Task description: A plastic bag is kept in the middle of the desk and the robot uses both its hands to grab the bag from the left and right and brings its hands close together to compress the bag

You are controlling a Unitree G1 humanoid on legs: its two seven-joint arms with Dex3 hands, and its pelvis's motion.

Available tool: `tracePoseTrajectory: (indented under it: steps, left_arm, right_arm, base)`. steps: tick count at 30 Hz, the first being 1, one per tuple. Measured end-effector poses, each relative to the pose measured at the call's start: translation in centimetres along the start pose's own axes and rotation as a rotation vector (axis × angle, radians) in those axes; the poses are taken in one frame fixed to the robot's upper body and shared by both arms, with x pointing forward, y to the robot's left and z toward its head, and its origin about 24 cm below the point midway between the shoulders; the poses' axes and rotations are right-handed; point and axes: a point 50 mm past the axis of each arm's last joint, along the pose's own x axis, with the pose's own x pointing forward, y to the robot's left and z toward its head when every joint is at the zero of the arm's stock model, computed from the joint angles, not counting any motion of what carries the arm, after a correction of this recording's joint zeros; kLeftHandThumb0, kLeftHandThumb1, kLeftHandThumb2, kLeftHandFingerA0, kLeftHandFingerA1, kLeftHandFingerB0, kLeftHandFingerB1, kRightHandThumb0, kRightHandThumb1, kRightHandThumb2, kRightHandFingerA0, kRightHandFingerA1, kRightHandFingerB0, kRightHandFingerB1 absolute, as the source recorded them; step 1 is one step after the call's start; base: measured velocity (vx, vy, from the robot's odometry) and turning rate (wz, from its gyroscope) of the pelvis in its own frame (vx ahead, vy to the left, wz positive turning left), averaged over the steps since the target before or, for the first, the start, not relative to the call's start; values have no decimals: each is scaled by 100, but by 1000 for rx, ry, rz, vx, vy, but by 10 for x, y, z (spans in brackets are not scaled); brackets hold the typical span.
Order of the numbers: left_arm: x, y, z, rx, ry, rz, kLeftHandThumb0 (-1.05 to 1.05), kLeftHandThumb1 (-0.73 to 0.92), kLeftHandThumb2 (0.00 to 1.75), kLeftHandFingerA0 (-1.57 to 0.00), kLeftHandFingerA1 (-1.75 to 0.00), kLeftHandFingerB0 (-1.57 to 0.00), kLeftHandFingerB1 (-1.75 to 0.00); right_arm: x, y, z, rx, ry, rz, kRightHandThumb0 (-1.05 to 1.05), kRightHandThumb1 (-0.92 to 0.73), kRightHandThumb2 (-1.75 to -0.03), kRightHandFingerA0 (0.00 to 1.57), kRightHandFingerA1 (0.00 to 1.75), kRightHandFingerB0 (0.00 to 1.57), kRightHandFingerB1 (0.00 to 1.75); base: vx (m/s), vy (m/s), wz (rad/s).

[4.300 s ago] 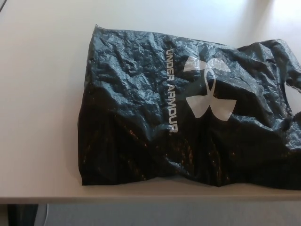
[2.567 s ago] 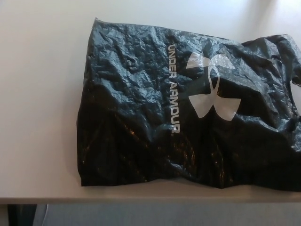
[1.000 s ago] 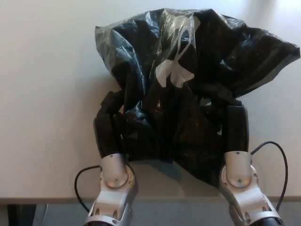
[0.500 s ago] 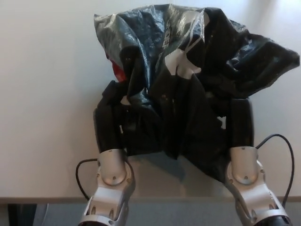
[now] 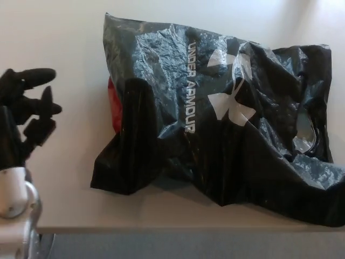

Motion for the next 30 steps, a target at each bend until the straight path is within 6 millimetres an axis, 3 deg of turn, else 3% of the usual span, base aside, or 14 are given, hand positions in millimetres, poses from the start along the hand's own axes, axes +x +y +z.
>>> tracePoseTrajectory:
  steps: [4,8,15,19,22,23,24,25,26,30]
  left_arm:
    - [-9,17,17,-9,-65,1,-33,61,69,-89,-130,-76,-91]
    - [-30,33,30,-7,-102,-9,-41,63,62,-86,-123,-79,-84]
    - [-77,50,30,13,-29,-46,-38,67,60,-82,-125,-79,-85]
    - [-110,59,21,4,72,-77,-26,65,66,-85,-126,-73,-87]
    - [-139,63,8,-26,183,-95,-28,67,66,-84,-128,-75,-87]
    - [-148,66,3,-37,224,-97,-32,62,65,-83,-131,-76,-90]
    - [-157,68,-1,-42,259,-101,-29,63,64,-82,-133,-78,-88]
    - [-169,71,-6,-49,308,-106,-29,63,64,-82,-133,-78,-88]
    - [-176,73,-9,-58,337,-108,-30,63,62,-84,-133,-77,-84]
    - [-197,76,-23,-98,410,-112,-32,65,61,-80,-129,-80,-85]
  right_arm:
    - [-10,-25,9,-1,-56,-19,-30,-65,-58,94,76,78,63]
    - [-37,-44,18,-7,-100,4,-24,-65,-57,91,77,78,65]
    - [-95,-50,24,9,-61,105,-22,-68,-60,86,79,74,66]
    - [-139,-40,17,71,55,188,-23,-67,-58,90,73,77,62]
    - [-174,-28,7,126,182,235,-22,-67,-59,89,78,74,63]
    - [-183,-26,4,138,213,249,-26,-67,-58,90,72,75,60]
    - [-190,-24,1,144,238,262,-29,-52,-87,83,78,71,72]
    - [-199,-23,-3,147,268,282,-29,-52,-87,83,78,71,72]
    - [-203,-23,-6,146,284,294,-23,-66,-57,94,74,77,63]
    - [-212,-24,-15,133,307,317,-22,-67,-58,91,76,76,63]
  base:
    - [0,0,0]
    - [0,0,0]
    - [0,0,0]
    - [0,0,0]
    - [0,0,0]
    - [0,0,0]
    - [0,0,0]
    - [0,0,0]
    - [0,0,0]
    - [-1,1,2]
